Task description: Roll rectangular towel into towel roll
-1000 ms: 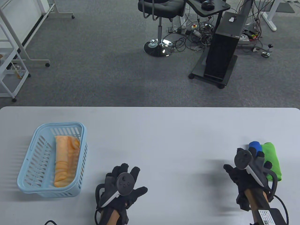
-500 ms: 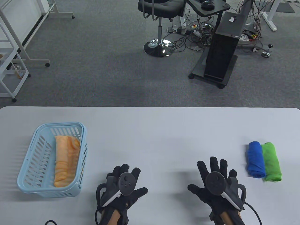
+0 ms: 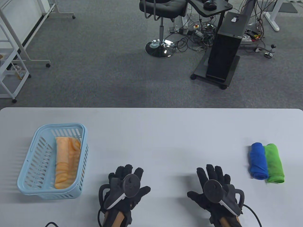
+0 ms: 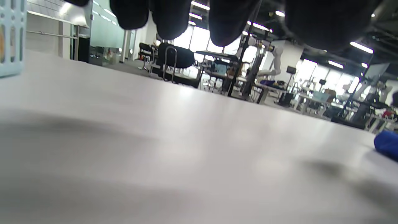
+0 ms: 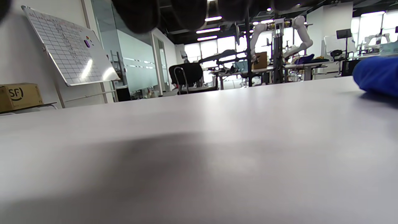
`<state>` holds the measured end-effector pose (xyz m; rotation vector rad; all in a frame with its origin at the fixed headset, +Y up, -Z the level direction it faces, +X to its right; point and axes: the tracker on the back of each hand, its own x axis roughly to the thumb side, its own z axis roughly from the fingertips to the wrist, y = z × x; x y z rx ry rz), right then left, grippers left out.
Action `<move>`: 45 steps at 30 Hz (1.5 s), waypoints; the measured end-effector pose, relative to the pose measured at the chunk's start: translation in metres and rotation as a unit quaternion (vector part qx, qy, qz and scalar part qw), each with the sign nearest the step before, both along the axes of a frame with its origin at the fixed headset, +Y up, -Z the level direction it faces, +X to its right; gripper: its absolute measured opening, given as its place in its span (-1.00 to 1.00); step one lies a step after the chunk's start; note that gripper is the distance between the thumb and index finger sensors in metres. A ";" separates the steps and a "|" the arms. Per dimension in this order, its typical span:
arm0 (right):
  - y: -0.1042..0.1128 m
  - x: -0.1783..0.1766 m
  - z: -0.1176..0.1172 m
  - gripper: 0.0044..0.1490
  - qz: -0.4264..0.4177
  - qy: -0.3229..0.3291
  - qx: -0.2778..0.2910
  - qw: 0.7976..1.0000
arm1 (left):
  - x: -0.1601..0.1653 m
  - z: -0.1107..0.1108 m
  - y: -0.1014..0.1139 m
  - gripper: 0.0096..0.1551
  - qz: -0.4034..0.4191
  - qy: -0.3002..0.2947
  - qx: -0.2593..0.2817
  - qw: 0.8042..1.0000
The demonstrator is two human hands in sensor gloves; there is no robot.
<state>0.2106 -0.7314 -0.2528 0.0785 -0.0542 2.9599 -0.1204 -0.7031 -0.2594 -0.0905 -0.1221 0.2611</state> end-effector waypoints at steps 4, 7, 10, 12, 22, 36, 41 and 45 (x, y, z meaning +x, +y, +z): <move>-0.003 0.000 -0.001 0.31 0.005 0.008 -0.016 1.000 | -0.008 -0.012 0.038 -0.08 0.043 0.039 0.037 0.998; -0.003 -0.001 -0.001 0.29 0.000 0.009 -0.019 1.000 | -0.023 -0.026 0.070 -0.09 0.058 0.067 0.057 0.994; -0.005 -0.001 -0.002 0.27 0.001 0.010 -0.026 1.000 | -0.042 -0.044 0.096 -0.10 0.024 0.099 0.061 0.993; -0.005 -0.002 -0.002 0.27 0.003 0.011 -0.029 1.000 | -0.063 -0.062 0.113 -0.12 -0.009 0.130 0.072 0.989; -0.008 -0.001 -0.003 0.25 0.012 0.013 -0.057 0.998 | -0.155 -0.105 0.133 -0.17 -0.038 0.237 0.028 0.970; -0.011 0.004 -0.006 0.22 0.019 0.002 -0.087 0.996 | -0.238 -0.125 0.056 -0.17 -0.051 0.302 -0.132 0.943; -0.011 0.006 -0.006 0.22 0.020 -0.003 -0.098 0.995 | -0.255 -0.130 0.025 -0.20 -0.045 0.329 -0.178 0.927; -0.011 0.007 -0.006 0.22 0.021 -0.005 -0.106 0.994 | -0.261 -0.136 0.006 -0.27 -0.017 0.314 -0.202 0.927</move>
